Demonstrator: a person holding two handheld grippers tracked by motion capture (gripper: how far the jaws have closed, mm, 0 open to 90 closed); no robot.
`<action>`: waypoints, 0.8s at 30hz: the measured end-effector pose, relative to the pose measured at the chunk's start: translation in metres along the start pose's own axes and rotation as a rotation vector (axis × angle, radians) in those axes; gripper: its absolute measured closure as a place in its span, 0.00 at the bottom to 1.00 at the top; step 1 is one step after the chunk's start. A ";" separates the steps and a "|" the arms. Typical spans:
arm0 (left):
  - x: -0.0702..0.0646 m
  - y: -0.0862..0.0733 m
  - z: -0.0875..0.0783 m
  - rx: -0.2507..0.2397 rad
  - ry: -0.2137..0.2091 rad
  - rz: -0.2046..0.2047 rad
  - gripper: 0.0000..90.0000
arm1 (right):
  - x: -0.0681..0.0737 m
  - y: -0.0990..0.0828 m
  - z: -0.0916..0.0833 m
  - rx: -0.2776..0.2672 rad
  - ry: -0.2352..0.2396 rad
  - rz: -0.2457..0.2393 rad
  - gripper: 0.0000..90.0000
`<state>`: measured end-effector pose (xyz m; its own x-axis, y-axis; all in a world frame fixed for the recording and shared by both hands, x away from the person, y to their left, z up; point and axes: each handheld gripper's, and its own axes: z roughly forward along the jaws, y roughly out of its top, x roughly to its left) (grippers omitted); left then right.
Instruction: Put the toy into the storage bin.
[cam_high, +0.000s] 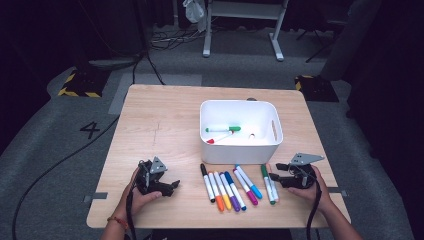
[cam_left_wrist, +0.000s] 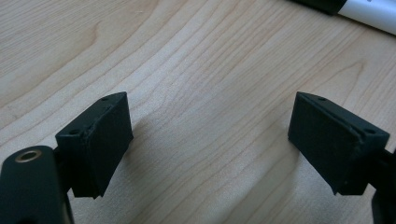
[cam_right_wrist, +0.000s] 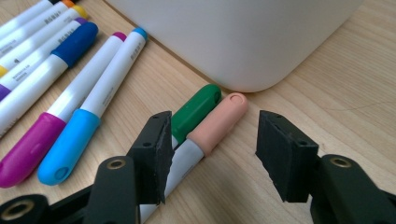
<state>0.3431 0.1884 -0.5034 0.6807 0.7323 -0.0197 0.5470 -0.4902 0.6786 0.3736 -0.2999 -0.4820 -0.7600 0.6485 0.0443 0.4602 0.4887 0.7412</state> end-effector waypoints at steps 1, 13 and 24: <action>0.000 0.000 0.000 0.000 -0.001 0.000 0.15 | 0.000 0.000 0.000 0.000 0.000 0.000 0.52; 0.000 0.000 0.000 0.000 0.000 0.000 0.15 | -0.011 -0.009 0.005 0.051 -0.042 0.028 0.58; 0.000 0.000 0.000 0.000 0.000 0.000 0.15 | -0.030 -0.018 -0.005 0.041 -0.140 0.056 0.83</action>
<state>0.3431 0.1883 -0.5035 0.6806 0.7324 -0.0197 0.5469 -0.4900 0.6788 0.3857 -0.3306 -0.4937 -0.6623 0.7491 -0.0109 0.5208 0.4708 0.7121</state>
